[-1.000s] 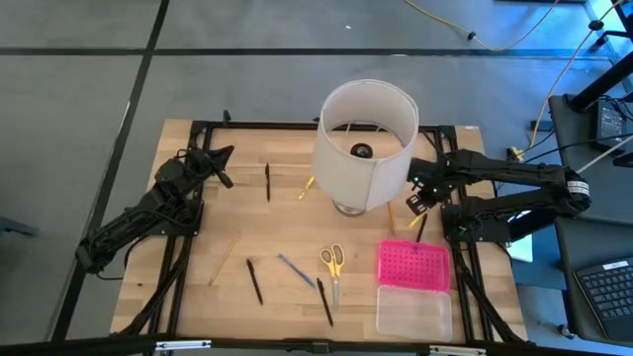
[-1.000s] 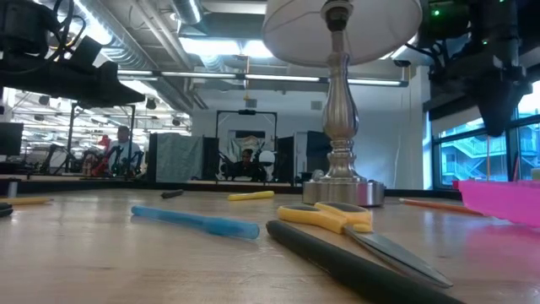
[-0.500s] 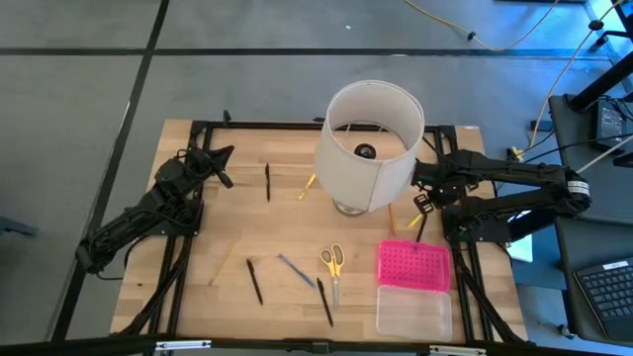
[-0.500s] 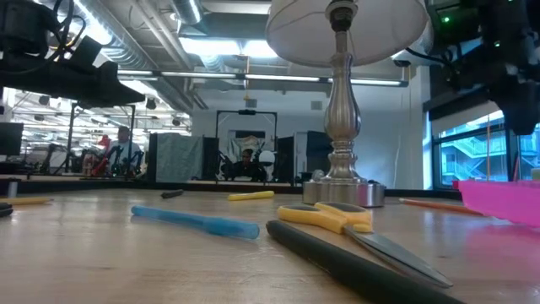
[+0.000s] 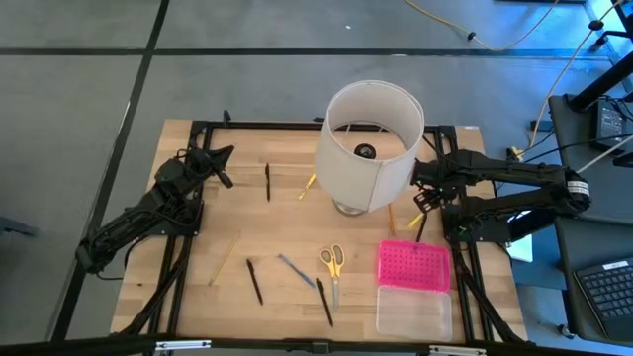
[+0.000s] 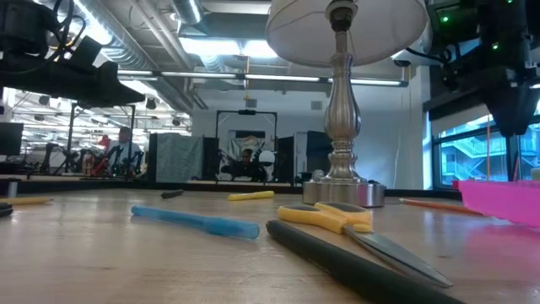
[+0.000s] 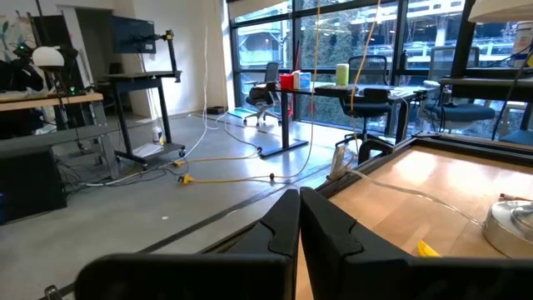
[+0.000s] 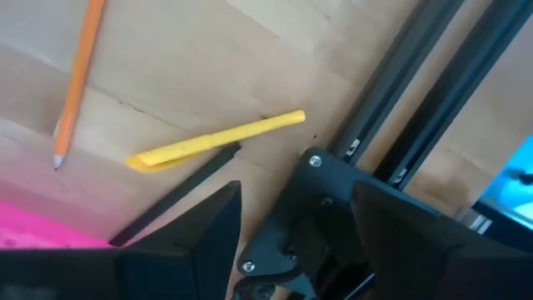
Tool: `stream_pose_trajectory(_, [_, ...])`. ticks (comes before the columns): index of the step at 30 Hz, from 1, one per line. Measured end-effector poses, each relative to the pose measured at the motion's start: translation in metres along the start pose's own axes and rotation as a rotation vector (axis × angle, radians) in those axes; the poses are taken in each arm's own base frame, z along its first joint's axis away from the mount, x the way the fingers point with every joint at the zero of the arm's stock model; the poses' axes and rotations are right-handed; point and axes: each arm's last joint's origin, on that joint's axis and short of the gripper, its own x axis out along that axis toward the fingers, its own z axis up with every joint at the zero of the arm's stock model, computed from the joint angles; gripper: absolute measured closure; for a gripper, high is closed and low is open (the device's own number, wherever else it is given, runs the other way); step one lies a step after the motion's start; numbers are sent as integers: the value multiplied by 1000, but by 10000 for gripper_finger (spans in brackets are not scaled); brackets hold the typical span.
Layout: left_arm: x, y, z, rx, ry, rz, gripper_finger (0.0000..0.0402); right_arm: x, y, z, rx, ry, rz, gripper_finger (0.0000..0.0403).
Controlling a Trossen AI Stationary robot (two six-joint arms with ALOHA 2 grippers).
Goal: Pick & place school supplies into a supply box
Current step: Put the yellow pen into the supply box
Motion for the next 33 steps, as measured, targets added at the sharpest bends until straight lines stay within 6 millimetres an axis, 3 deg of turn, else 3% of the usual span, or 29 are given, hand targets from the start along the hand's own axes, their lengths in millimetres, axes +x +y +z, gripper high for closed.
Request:
stream_pose_trajectory(5, [0, 0, 0, 0, 0, 0, 395, 1, 0, -1, 45, 6, 4, 172])
stream_pose_trajectory(10, [0, 0, 0, 0, 0, 0, 395, 19, 2, -5, 64, 77, 11, 172])
stream_pose_trajectory(16, [0, 0, 0, 0, 0, -1, 395, 16, 7, 0, 51, 52, 40, 183])
stream_pose_trajectory(27, [0, 0, 0, 0, 0, -8, 395, 19, 11, -3, 240, 168, 89, 199])
stream_pose_trajectory(33, [0, 0, 0, 0, 0, -8, 395, 22, 11, -1, 206, 139, 25, 199])
